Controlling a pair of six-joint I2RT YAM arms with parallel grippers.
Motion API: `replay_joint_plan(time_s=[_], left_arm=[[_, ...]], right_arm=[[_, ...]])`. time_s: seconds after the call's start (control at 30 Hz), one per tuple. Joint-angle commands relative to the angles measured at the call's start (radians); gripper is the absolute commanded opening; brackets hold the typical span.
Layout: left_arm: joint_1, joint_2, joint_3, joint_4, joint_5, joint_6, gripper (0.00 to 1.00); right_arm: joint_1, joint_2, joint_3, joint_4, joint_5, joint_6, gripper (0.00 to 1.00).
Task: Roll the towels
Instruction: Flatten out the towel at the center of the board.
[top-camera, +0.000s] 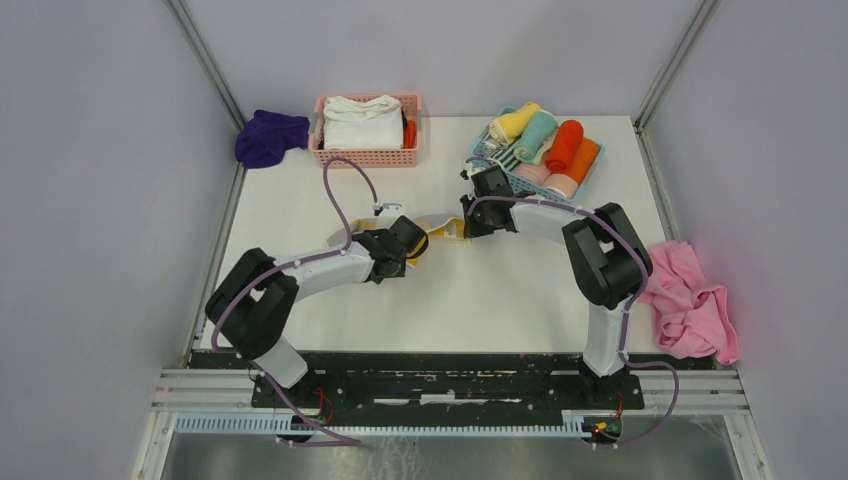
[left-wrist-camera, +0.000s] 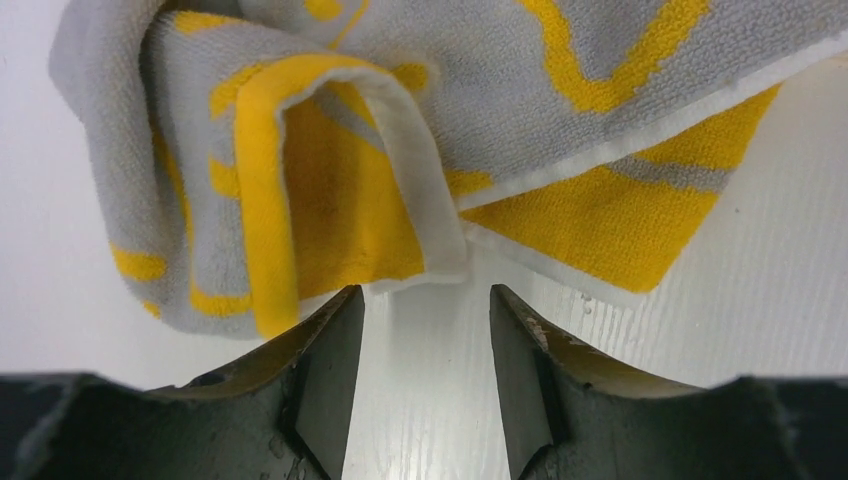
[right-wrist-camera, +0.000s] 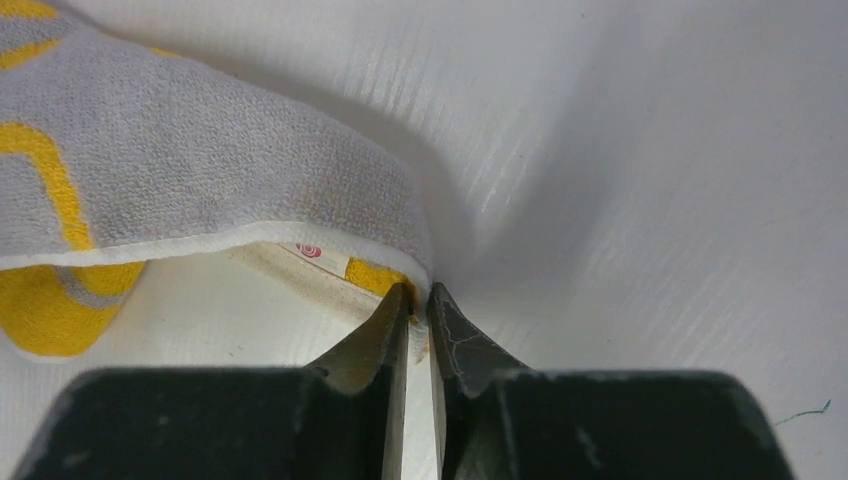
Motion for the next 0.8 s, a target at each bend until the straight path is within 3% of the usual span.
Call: replay_joint_plan(time_s=[0.0,0.33,0.47,0.57,0.63,0.77], left_arm=[[-0.009,0.062,0.064,0.034,-0.074,0.034,0.55],[-0.009,0.147,0.091,0.013,-0.164,0.038,0.43],[-0.009,0.159,0.089,0.010,-0.181,0.031,0.31],[-0.006,0.120,0.096,-0.010,-0.217,0.033,0.15],[0.004,0.069,0.104,-0.019,-0.236,0.045,0.05],[0.091,-0.067,0.135,-0.031,-0.189,0.086,0.03]], right_arm=[[0.003,-0.028,-0.026,-0.004,-0.011,0.003,0.17],[0.004,-0.066,-0.052,-0.023,0.007,-0.016,0.14],[0.003,-0.097,-0.051,-0.041,0.023,-0.033,0.11],[0.003,-0.130,-0.034,-0.078,0.060,-0.070,0.02],[0.004,-0.154,-0.014,-0.114,0.107,-0.100,0.01],[-0.004,-0.214,0.031,-0.183,0.211,-0.175,0.01]])
